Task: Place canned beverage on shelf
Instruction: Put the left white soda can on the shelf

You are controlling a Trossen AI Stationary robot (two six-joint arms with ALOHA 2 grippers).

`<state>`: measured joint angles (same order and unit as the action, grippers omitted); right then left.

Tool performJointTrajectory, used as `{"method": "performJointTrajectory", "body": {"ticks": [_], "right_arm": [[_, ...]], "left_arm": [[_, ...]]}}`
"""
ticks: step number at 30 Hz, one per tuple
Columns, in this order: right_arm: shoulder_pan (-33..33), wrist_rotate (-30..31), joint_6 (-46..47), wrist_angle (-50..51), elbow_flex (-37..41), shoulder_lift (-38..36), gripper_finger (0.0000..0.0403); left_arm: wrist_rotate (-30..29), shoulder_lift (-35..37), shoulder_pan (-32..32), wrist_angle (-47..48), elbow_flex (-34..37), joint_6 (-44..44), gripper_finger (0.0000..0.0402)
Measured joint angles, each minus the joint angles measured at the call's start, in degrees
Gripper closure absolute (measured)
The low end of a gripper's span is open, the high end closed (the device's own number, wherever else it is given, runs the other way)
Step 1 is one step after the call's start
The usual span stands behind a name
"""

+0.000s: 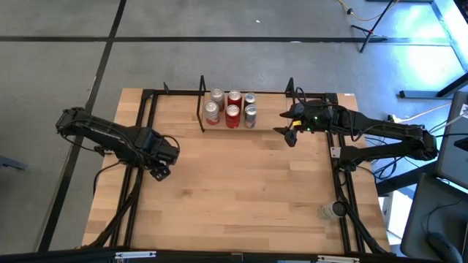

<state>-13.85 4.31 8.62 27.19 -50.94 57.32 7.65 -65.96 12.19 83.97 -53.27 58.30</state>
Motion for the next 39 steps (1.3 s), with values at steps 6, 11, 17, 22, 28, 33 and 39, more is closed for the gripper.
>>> {"method": "performJointTrajectory", "body": {"ticks": [6, 11, 17, 22, 28, 33, 39], "right_arm": [[0.69, -12.62, 0.54, 4.37, -0.01, -1.37, 0.0095], [6.08, -12.86, 0.82, 6.31, -0.02, -1.55, 0.0095], [13.33, -6.35, 1.74, 6.43, -0.04, -0.92, 0.0095], [17.63, -2.45, 3.73, 7.55, -0.04, -0.81, 0.0095], [21.99, 2.46, 6.53, 9.43, -0.02, -0.76, 0.0095], [25.07, 6.27, 8.49, 10.46, -0.02, 0.07, 0.0095], [27.95, 10.65, 11.07, 13.56, 0.04, 0.88, 0.0095]], "left_arm": [[0.71, -1.41, 0.01, -7.35, -5.60, 0.89, 0.0182], [-5.90, -6.33, -0.02, -15.98, -15.56, -3.31, 0.0182], [-10.38, -19.00, -1.96, -18.88, -31.47, -15.08, 0.0180], [-9.00, -31.89, -3.61, -15.93, -45.46, -24.31, 0.0178], [-8.60, -45.28, -5.56, -8.13, -60.99, -31.86, 0.0177], [-8.86, -52.56, -7.09, -1.16, -68.49, -33.80, 0.0176], [-6.68, -57.41, -7.72, -0.27, -69.27, -33.54, 0.0175]]}}
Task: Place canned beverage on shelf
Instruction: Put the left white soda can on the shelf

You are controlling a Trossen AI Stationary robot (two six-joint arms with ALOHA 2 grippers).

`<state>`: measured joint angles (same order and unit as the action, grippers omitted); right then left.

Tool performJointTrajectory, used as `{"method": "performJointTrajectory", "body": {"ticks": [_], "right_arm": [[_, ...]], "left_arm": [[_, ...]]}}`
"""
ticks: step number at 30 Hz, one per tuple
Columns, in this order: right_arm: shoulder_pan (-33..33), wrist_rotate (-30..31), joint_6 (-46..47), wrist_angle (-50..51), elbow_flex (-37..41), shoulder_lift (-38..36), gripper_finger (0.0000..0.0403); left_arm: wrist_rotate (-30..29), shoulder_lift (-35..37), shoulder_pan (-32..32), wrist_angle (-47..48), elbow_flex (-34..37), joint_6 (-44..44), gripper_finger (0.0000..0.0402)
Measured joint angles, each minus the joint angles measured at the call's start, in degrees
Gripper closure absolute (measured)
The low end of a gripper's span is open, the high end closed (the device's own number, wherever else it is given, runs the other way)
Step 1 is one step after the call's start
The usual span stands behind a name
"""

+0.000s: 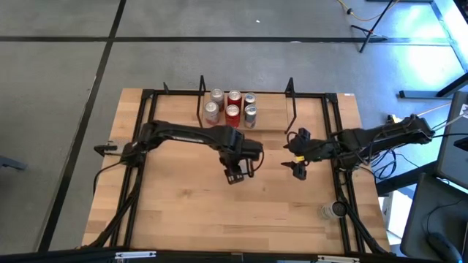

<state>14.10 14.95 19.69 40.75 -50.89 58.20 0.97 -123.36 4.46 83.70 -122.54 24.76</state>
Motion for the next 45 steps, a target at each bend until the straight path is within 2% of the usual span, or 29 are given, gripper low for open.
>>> {"method": "performJointTrajectory", "body": {"ticks": [7, 11, 21, 31, 36, 41, 45], "right_arm": [[1.03, 0.97, 1.67, 0.53, 0.00, 0.23, 0.0095], [1.03, 0.99, 1.68, 0.45, 0.00, 0.20, 0.0095], [1.03, 0.98, 1.50, 0.16, 0.00, 0.19, 0.0095], [1.01, 0.97, 1.50, -0.02, 0.00, 0.19, 0.0095], [1.01, 0.95, 1.50, -0.93, 0.00, 0.19, 0.0095], [0.99, 0.89, 1.52, -3.56, 0.00, 0.19, 0.0095], [0.99, 0.21, 2.97, -9.81, 0.00, 0.55, 0.0095]], "left_arm": [[1.10, -1.17, 0.06, -1.90, 0.39, 4.61, 0.0175], [2.52, -1.17, 0.03, -2.14, 0.52, 4.86, 0.0168], [2.03, -0.97, 0.65, -5.36, 0.55, 4.97, 0.0116], [1.75, -0.75, 1.08, -5.24, 0.50, 4.06, 0.0111], [1.14, -0.73, 2.40, -2.37, -4.18, 3.13, 0.0111], [-1.21, -0.61, 4.78, 3.70, -12.58, 2.35, 0.0111], [-3.75, 5.53, 7.55, 4.71, -8.68, 0.50, 0.0111]]}}
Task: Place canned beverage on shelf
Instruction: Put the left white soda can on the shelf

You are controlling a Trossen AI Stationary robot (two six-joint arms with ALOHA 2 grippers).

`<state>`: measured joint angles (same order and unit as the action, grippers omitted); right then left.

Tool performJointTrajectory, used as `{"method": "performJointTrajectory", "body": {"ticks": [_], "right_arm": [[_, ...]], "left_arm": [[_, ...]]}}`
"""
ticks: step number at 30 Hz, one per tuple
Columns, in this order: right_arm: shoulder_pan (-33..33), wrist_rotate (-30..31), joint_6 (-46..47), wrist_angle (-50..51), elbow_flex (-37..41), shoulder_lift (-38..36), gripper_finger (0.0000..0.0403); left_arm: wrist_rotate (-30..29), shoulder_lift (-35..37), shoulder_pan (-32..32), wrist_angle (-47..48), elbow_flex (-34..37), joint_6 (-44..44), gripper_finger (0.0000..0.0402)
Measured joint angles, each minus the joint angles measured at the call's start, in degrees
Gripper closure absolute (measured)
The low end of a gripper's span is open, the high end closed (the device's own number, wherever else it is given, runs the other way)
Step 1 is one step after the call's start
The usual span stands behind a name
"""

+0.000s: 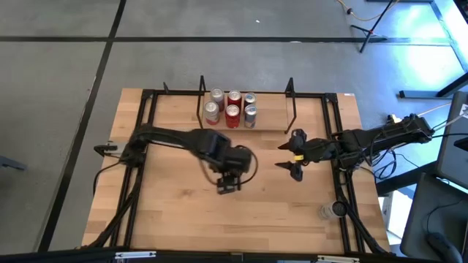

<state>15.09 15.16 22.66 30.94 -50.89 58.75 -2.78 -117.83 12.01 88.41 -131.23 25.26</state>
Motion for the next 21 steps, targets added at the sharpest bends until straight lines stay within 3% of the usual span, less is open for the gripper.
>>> {"method": "performJointTrajectory", "body": {"ticks": [3, 9, 21], "right_arm": [[0.00, -0.98, -0.37, -7.24, -0.02, 2.20, 0.0095], [-0.11, -3.68, -4.97, -21.10, -0.09, 10.65, 0.0095], [-0.11, -2.64, -8.05, -42.01, -0.13, 25.99, 0.0095]], "left_arm": [[-0.60, 5.02, 2.17, -0.56, 3.68, -0.73, 0.0111], [-7.15, 17.61, 7.34, -7.42, 16.06, 1.13, 0.0111], [-16.97, 43.30, 21.27, -25.23, 49.45, 21.02, 0.0111]]}}
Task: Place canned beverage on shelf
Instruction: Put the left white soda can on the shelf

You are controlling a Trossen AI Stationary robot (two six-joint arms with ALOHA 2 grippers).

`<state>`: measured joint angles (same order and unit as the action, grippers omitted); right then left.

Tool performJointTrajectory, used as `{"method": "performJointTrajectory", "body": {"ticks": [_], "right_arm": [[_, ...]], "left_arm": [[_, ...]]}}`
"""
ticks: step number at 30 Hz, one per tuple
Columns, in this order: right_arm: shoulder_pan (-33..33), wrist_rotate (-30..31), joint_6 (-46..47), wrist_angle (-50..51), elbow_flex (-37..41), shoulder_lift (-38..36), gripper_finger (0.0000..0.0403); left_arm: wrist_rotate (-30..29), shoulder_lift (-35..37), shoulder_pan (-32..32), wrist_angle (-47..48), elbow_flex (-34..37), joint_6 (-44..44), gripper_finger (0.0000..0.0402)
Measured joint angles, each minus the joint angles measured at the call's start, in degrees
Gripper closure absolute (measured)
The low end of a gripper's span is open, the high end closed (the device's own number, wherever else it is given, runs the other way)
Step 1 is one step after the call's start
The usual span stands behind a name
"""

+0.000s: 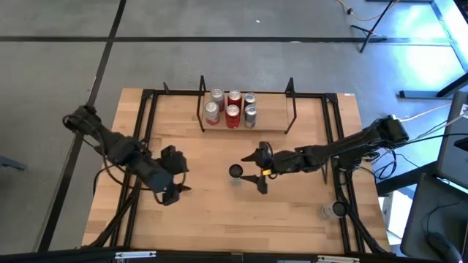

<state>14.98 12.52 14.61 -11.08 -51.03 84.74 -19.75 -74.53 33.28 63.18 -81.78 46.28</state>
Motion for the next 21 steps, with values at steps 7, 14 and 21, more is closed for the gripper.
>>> {"method": "performJointTrajectory", "body": {"ticks": [7, 14, 21], "right_arm": [[0.00, 1.53, 0.06, -7.21, 0.00, 6.78, 0.0095], [0.00, 3.36, 0.60, -9.09, -0.02, 11.76, 0.0095], [0.00, 3.70, 1.66, -14.83, 0.02, 15.46, 0.0097]], "left_arm": [[-1.01, 4.70, 4.02, -3.69, 7.23, 4.31, 0.0111], [-1.05, 4.73, 4.61, -3.80, 7.59, 4.22, 0.0111], [-1.05, 4.73, 4.61, -3.77, 7.59, 2.75, 0.0111]]}}
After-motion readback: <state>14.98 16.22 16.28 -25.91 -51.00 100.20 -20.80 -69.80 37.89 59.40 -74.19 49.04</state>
